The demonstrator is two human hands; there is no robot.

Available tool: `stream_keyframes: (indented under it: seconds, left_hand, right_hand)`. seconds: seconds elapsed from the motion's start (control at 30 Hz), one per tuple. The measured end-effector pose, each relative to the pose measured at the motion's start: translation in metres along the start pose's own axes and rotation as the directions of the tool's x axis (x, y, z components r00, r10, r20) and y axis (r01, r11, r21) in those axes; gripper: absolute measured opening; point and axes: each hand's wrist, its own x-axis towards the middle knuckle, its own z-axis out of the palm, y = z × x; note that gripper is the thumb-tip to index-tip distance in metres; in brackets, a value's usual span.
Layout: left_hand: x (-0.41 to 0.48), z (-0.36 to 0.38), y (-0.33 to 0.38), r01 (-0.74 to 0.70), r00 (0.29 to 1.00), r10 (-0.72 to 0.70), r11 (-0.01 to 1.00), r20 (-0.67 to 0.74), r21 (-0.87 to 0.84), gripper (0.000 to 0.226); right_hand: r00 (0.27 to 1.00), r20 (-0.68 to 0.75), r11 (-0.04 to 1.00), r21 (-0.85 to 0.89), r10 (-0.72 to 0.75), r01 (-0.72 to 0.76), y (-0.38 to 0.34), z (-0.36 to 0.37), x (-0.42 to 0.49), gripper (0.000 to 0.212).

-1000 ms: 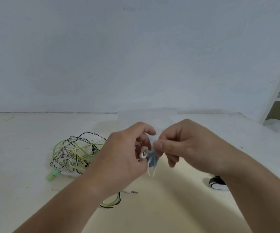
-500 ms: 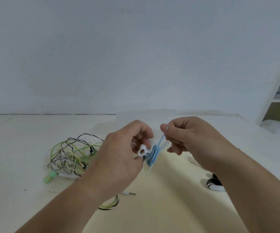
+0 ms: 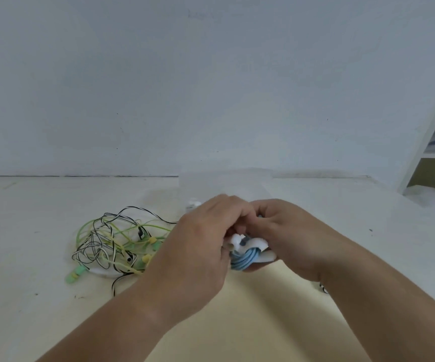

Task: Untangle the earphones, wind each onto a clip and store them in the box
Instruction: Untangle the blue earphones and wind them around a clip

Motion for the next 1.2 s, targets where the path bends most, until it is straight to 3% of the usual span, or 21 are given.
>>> stream_keyframes:
  seconds: [0.1, 0.17, 0.23, 0.3, 0.37, 0.43, 0.5, 0.53, 0.77, 1.0, 1.2]
  left_hand:
    - [0.001, 0.001, -0.002, -0.068, 0.991, 0.077, 0.994, -0.109, 0.087, 0.051]
    - [0.002, 0.002, -0.003, -0.051, 0.976, 0.09, 0.98, -0.197, 0.195, 0.045]
    - [0.002, 0.001, -0.003, 0.081, 0.967, -0.002, 0.95, -0.254, 0.3, 0.035]
    - [0.003, -0.001, -0.006, 0.284, 0.941, -0.213, 0.919, -0.261, 0.272, 0.024]
    - [0.004, 0.0, -0.006, 0.458, 0.877, -0.453, 0.889, -0.16, -0.011, 0.02]
    - [0.006, 0.003, -0.001, 0.553, 0.79, -0.612, 0.7, 0.019, -0.453, 0.014]
    - [0.008, 0.006, 0.005, 0.56, 0.756, -0.629, 0.475, 0.183, -0.679, 0.013]
    - [0.008, 0.008, 0.006, 0.544, 0.764, -0.607, 0.427, 0.217, -0.722, 0.014]
    - [0.005, 0.013, -0.003, 0.42, 0.829, -0.547, 0.474, 0.114, -0.774, 0.028]
    - [0.006, 0.005, -0.009, 0.416, 0.862, -0.502, 0.62, 0.071, -0.665, 0.044]
    - [0.005, 0.008, -0.011, 0.411, 0.87, -0.493, 0.708, 0.016, -0.574, 0.046]
  right_hand:
    - [0.999, 0.052, 0.993, 0.119, 0.011, -0.017, -0.001, 0.005, -0.002, 0.028]
    - [0.999, -0.022, 0.993, 0.11, -0.041, 0.043, -0.001, 0.007, 0.0, 0.033]
    - [0.975, -0.169, 0.989, -0.068, -0.141, 0.132, -0.001, 0.01, 0.002, 0.034]
    - [0.933, -0.265, 0.959, -0.21, -0.244, 0.191, -0.001, 0.015, 0.005, 0.033]
    - [0.893, -0.317, 0.931, -0.283, -0.319, 0.231, 0.0, 0.018, 0.009, 0.029]
    - [0.856, -0.379, 0.92, -0.309, -0.352, 0.241, 0.002, 0.018, 0.012, 0.026]
    - [0.827, -0.436, 0.925, -0.294, -0.354, 0.24, 0.002, 0.015, 0.013, 0.025]
    - [0.821, -0.453, 0.93, -0.274, -0.349, 0.244, 0.002, 0.013, 0.013, 0.025]
    - [0.879, -0.363, 0.948, -0.191, -0.309, 0.255, 0.004, 0.013, 0.013, 0.025]
    - [0.909, -0.378, 0.97, -0.223, -0.177, 0.096, -0.007, -0.002, 0.002, 0.048]
    - [0.93, -0.351, 0.986, -0.158, -0.109, 0.056, -0.008, -0.003, 0.002, 0.05]
